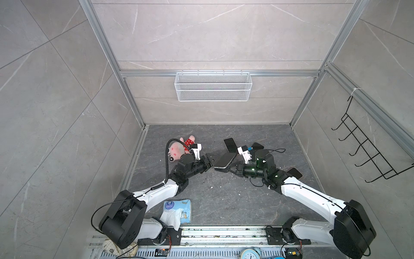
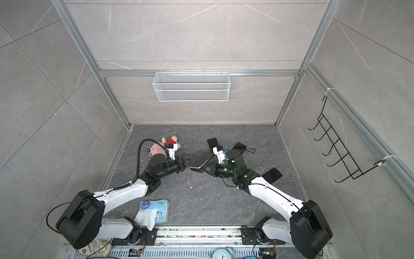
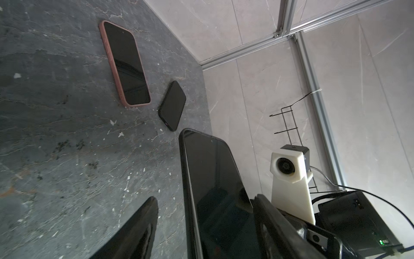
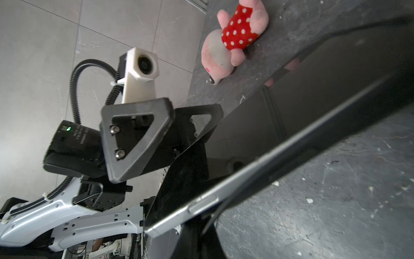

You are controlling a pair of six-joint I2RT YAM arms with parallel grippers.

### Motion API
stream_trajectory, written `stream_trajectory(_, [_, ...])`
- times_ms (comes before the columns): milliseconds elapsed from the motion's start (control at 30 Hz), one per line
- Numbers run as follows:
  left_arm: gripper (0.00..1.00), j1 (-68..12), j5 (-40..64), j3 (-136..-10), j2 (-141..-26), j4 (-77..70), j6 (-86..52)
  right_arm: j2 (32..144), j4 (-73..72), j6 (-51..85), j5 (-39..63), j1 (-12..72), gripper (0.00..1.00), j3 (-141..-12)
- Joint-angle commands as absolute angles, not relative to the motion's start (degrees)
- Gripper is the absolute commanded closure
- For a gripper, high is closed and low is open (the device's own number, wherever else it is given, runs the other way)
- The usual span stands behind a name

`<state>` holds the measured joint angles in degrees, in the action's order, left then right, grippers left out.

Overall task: Take the phone out of the phone case
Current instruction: Remove the phone case from the phone.

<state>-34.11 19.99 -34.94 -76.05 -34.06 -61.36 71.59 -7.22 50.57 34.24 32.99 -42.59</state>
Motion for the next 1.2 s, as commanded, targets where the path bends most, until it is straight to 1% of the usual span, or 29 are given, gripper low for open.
stream_trajectory(0, [0.28, -34.6, 19.05, -35.07, -72.35, -29.8, -53.5, 72.78, -5.49, 47.99, 34.03, 33.35, 1.0, -42.37])
stream_trajectory(167, [0.25, -36.74, 18.87, -36.53, -69.27, -19.3, -41.89, 74.99, -3.29, 47.15, 33.75, 33.3, 1.0, -41.94])
stream_trajectory(267, [0.22, -40.1, 14.89, -38.54, -66.39, -9.67, -32.11, 76.0, -0.64, 45.59, 32.88, 33.28, 1.0, -42.18])
stream_trajectory(400, [0.18, -44.58, 10.53, -40.22, -63.64, -1.98, -22.73, 77.33, 1.21, 44.43, 32.6, 33.24, 1.0, -42.19])
stream_trajectory(533, [0.17, -48.59, 7.82, -43.17, -64.43, 5.87, -14.46, 78.08, 1.36, 44.13, 32.87, 33.29, 1.0, -42.24])
stream_trajectory(633, [0.18, -52.17, 3.23, -46.06, -66.86, 10.89, -9.42, 78.39, 1.64, 43.95, 33.13, 33.26, 1.0, -42.24])
stream_trajectory(800, [0.21, -54.39, -2.06, -49.29, -71.31, 13.71, -6.31, 78.28, 1.65, 43.79, 33.69, 33.3, 1.0, -42.01])
stream_trajectory(1167, [0.27, -54.66, -4.99, -51.02, -75.72, 12.61, -3.37, 77.59, 0.8, 44.12, 35.17, 33.47, 1.0, -40.63])
